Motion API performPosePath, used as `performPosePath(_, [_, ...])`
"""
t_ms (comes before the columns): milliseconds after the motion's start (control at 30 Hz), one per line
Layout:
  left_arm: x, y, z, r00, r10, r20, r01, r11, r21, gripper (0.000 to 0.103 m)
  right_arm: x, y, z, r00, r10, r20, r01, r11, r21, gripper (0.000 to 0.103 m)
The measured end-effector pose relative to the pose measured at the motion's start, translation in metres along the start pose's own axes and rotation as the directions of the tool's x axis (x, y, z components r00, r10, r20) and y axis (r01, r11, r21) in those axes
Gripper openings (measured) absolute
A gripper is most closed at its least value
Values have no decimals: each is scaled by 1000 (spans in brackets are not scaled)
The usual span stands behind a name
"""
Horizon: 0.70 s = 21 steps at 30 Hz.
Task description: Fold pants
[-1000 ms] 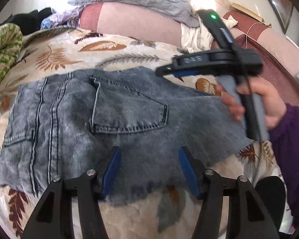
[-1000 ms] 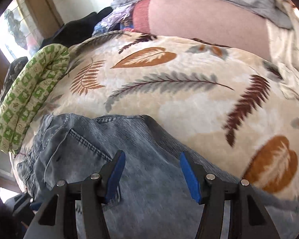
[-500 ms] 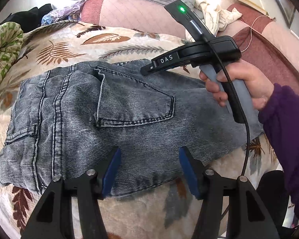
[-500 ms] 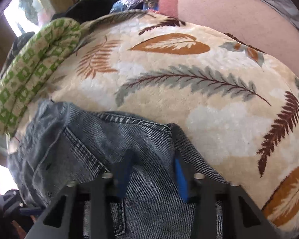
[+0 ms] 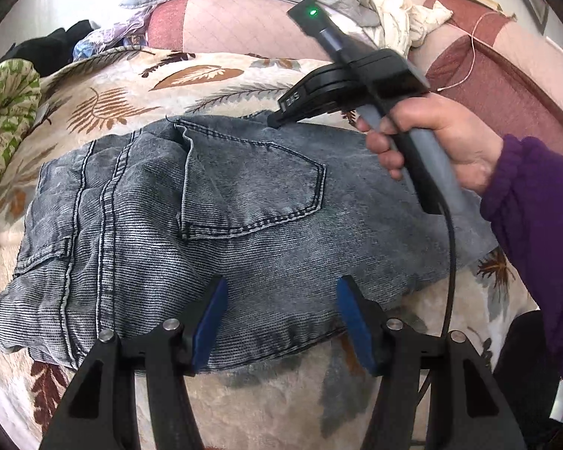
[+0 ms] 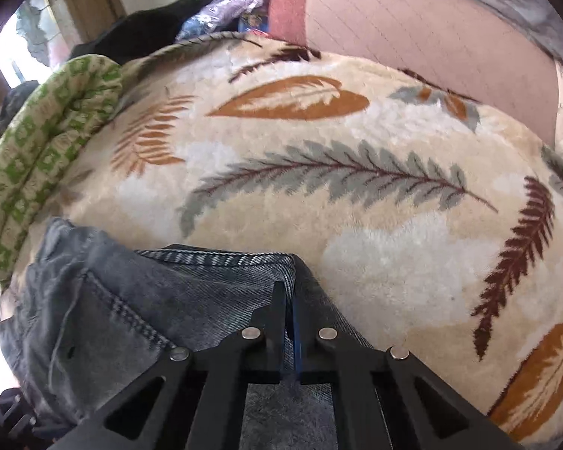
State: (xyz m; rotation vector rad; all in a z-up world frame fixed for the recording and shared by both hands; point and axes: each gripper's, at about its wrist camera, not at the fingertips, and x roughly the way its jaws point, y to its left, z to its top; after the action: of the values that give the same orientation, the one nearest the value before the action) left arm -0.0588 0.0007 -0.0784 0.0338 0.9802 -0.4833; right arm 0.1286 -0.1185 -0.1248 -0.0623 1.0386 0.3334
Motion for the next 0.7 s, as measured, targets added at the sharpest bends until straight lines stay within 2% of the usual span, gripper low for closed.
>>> performPosePath(100, [-1,0,-1,1000,-2,3,2,1000,4,61,1,-4,0,1000,0,10,-1,1000,27,5])
performPosePath(133, [-1,0,-2,1000,-5,3,5,1000,3,61,-2,-5,0,1000,3,10,-3,999,43,10])
performPosePath(200, [-1,2,-2,1000,-14,5,14,1000,-1,61,-12,-10,-3,1000,21,6,-22,997,79,12])
performPosePath(300, [-2,2,-2,1000,-14,15,14,1000,3,61,-51,-22,-16,996,30,86,-40,992,117,12])
performPosePath(400, [-4,0,-2,999,-5,37,5,1000,7,61,-97,-46,-45,989,-6,148,-19,986,168,12])
performPosePath(533, [-11,-3,0,996,-3,90,3,1000,9,62,-161,-89,-103,975,-89,206,31,962,272,14])
performPosePath(600, [-15,-5,-1,993,-5,121,4,1000,13,62,-191,-111,-141,965,-127,230,40,937,348,27])
performPosePath(667, [-17,-8,0,989,-4,145,1,1000,23,62,-216,-131,-178,952,-168,255,45,904,426,63])
performPosePath(700, [-17,-11,0,987,1,160,-6,999,33,64,-230,-140,-202,940,-186,286,28,879,477,67])
